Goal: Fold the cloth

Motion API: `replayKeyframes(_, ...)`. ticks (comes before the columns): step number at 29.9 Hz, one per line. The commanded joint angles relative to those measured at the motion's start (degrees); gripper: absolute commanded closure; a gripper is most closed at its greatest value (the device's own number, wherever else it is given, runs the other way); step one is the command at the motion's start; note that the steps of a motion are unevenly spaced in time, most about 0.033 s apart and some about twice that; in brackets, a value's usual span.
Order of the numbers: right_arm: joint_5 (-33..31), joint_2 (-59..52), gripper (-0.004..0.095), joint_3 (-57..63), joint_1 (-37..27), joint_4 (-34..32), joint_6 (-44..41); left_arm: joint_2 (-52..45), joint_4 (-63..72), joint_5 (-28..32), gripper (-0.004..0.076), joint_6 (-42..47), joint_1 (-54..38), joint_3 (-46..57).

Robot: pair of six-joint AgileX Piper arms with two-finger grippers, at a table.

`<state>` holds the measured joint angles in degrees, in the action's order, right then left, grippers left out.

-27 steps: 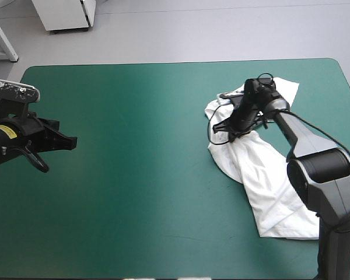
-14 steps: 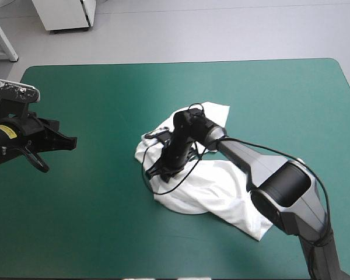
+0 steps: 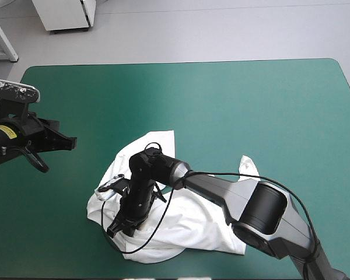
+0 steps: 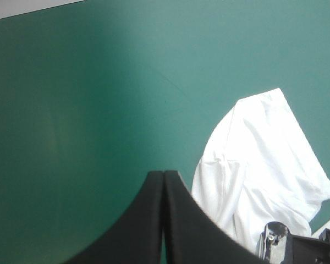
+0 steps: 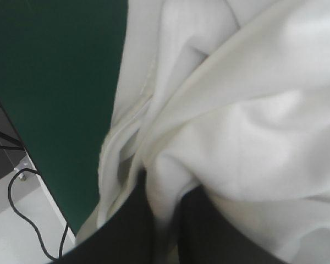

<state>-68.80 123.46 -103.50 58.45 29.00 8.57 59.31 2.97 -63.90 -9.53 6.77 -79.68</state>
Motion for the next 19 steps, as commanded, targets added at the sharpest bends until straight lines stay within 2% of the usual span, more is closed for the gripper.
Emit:
replayKeyframes(1,-2.81,-3.10,0.0884,-3.98,0.52,0.60,-1.14,-0.56,0.99,3.59,0.0746,0.11,0.08,-1.39)
replayKeyframes(3,-2.81,-3.35,0.0807,-6.70,0.41,-0.32,-1.14,-0.56,1.61,3.59,0.0746,0.11,0.08,-1.39)
replayKeyframes(7,-2.81,-4.16,0.0507,-12.53,-0.01,-3.05,-2.64,-0.56,2.10,3.38,0.0746,0.11,0.08,-1.39)
replayKeyframes(9,-2.81,-5.15,0.0423,-13.73,-0.36,-5.91,-4.94,-0.56,2.10,3.38,0.0746,0.11,0.08,-1.39)
replayKeyframes(14,-2.90,-10.59,0.0412,-12.21,-4.33,-12.41,-8.57,-0.56,0.68,3.25,0.0746,0.11,0.08,-1.39)
replayKeyframes(19,-2.90,-20.30,0.0412,-4.57,-10.66,-17.71,-9.80,-0.56,0.11,3.44,0.0746,0.11,0.08,-1.39)
